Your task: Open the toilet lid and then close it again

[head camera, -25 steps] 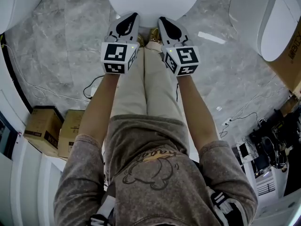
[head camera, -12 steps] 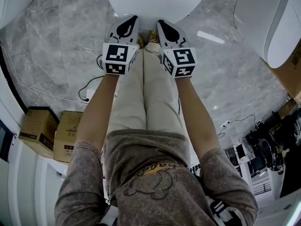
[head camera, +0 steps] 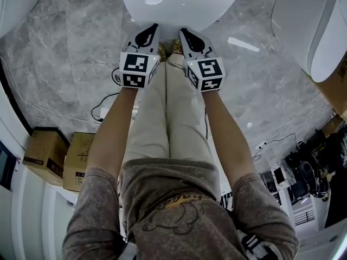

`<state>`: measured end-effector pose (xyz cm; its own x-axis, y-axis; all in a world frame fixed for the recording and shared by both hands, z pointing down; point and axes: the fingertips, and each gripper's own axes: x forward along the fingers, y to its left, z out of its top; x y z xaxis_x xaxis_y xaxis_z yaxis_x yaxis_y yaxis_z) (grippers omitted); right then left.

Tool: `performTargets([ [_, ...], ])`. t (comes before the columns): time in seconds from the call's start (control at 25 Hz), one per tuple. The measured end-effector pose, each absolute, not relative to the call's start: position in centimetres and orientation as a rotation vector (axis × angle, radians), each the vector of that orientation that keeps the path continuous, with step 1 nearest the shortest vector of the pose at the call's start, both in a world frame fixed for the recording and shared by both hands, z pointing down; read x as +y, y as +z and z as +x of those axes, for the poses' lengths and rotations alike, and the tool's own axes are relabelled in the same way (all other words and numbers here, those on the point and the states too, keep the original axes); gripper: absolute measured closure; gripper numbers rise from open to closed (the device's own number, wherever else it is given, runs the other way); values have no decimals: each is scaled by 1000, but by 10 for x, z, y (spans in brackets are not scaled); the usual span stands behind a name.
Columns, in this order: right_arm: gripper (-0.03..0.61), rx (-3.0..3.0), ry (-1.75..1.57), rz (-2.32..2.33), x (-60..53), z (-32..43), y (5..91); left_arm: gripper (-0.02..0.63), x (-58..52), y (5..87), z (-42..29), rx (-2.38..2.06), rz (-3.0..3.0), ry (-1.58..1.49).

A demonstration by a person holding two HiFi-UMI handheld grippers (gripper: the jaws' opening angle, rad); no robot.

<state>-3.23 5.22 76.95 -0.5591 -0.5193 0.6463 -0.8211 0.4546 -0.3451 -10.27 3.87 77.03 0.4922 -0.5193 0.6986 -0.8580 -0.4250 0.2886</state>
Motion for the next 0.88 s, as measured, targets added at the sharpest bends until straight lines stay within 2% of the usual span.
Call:
performTargets([
  [0.16, 552, -2263, 899, 1108, 49, -32, 754, 606, 36, 757, -101, -1105, 2093, 705],
  [0.28, 552, -2293, 899, 1158, 37, -23, 708, 606, 27, 709, -101, -1118, 2127, 668],
  [0.64, 552, -2510, 709, 1305, 18, 15, 447, 606, 10, 442, -106, -1221, 2309, 453],
  [0.88, 552, -2645, 468, 1323, 43, 42, 315, 606, 36, 316, -104, -1255, 2434, 317],
])
